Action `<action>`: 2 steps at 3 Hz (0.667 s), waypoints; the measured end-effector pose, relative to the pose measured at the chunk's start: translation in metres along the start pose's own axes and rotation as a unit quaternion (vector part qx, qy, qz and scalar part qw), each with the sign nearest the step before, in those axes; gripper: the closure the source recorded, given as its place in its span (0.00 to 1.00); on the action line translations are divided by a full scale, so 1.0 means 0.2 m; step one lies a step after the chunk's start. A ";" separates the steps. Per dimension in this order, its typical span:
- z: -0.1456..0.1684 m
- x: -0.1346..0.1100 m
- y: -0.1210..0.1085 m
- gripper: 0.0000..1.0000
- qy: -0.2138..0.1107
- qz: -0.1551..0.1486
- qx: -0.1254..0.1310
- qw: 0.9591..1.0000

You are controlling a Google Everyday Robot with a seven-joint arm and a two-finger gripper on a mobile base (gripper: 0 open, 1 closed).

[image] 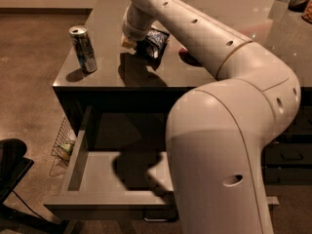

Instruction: Place blue chip bag into top drawer

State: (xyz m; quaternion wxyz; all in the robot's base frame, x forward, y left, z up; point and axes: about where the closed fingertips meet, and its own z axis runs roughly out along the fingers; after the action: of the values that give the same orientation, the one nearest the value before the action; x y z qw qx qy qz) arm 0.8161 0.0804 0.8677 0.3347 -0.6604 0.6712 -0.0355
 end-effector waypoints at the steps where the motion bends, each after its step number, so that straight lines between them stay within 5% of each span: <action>1: 0.01 0.00 0.01 0.95 0.000 0.000 -0.002 1.000; 2: 0.02 0.00 0.01 1.00 0.001 -0.001 -0.003 1.000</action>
Offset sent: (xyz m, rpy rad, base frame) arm 0.0000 0.0012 -0.0024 -0.0012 0.0032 0.0017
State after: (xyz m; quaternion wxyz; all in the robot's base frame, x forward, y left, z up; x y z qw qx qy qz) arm 0.8162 0.0826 0.8631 0.3320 -0.6619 0.6712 -0.0338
